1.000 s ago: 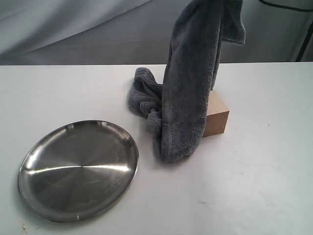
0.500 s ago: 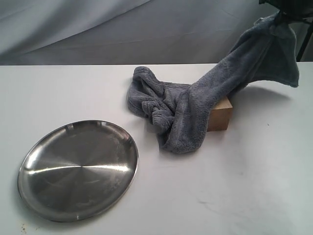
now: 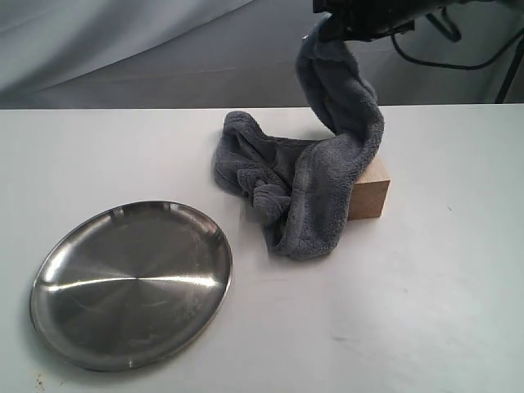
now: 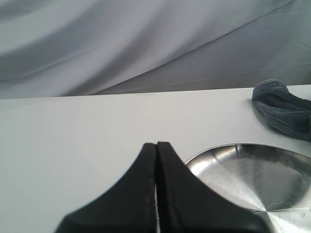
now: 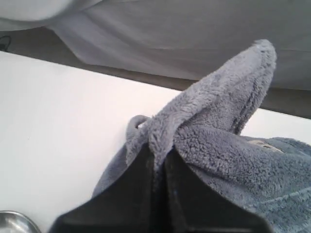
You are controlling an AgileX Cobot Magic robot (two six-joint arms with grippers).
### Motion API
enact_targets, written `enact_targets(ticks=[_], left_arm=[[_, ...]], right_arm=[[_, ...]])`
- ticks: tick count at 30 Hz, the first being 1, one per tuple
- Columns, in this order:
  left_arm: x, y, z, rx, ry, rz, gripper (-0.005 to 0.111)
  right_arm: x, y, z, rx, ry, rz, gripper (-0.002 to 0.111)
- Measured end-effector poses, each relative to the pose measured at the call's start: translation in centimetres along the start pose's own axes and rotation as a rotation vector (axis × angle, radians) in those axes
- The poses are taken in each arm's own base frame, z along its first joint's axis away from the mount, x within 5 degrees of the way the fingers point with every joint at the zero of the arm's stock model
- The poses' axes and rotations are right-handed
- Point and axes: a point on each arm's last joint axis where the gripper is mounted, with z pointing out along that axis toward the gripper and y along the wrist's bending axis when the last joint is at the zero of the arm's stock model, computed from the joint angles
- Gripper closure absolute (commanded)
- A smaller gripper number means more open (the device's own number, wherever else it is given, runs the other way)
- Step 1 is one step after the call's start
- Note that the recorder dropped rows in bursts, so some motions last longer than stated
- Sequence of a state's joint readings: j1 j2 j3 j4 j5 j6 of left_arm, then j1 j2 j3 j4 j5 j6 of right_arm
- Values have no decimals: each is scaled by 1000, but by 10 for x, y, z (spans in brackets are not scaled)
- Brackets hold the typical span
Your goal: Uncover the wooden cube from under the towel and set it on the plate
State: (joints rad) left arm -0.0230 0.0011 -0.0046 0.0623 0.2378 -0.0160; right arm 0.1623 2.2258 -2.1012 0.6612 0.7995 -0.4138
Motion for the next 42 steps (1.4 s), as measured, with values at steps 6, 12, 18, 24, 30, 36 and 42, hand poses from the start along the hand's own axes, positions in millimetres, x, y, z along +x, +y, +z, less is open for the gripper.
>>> enact_targets(ticks=[6,12,18,24,30,36,42], left_arm=[[0,0,0,0,0,0,107],[0,0,0,0,0,0,107],[0,0,0,0,0,0,107],[0,0,0,0,0,0,107],[0,0,0,0,0,0,107],[0,0,0,0,0,0,107],[0,0,0,0,0,0,107]], right_arm=[[15,40,34,-84,30,-80,108],[34,81,60,-151,75,-134,108],[49,113,75,-206,110,-172,91],[56,133,80,-242,122,-203,62],[54,130,78,-236,120,-187,32],[37,132,49,-175,111,-231,35],[30,116,6,31,263,-242,40]])
